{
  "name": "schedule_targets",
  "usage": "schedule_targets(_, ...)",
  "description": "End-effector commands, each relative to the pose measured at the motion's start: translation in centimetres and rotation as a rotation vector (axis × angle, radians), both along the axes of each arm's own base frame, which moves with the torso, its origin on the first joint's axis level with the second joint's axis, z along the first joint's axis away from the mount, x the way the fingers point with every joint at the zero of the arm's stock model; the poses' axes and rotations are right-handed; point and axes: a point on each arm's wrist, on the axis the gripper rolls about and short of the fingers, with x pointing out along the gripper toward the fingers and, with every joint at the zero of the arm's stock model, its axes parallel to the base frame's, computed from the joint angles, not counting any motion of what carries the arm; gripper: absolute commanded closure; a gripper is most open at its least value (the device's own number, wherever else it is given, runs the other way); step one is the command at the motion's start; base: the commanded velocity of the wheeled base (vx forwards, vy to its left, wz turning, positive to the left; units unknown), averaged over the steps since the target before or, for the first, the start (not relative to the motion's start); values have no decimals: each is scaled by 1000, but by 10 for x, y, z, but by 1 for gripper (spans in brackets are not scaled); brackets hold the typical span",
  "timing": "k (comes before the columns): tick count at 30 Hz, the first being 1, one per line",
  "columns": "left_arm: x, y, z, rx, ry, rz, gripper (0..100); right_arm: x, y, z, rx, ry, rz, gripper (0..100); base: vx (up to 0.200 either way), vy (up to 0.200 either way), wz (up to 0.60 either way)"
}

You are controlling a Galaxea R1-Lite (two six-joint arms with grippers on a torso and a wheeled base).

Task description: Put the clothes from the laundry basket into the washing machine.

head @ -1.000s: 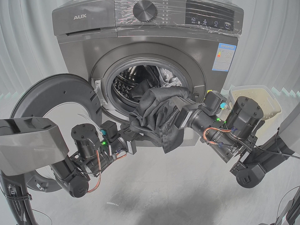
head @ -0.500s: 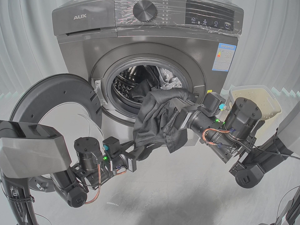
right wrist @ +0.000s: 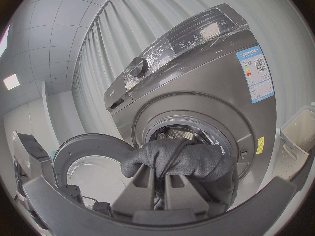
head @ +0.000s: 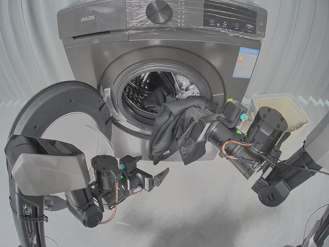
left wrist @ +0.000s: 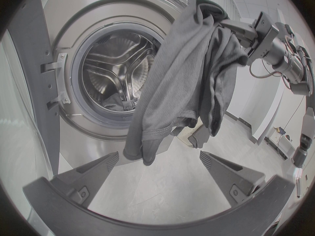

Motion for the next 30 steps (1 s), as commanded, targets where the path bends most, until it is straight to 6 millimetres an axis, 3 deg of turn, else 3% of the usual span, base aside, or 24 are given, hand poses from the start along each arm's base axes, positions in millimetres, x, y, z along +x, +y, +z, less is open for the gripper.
schedule_targets(1,0,-1,-11,25,23,-4,0,0,0,0,1,-1,0,100,0,0,0)
schedule_targets(14,0,-1,-15,12,43,-16,0,-1,1,1,1,-1,3,100,0,0,0)
schedule_targets(20,9,-7,-9,-106,72,2,0,-1,1,0,1,-1,4,100,0,0,0)
schedule_targets(30,17,-6,-28,-106,122,-2,0,-1,2,-1,-1,1,8,100,0,0,0)
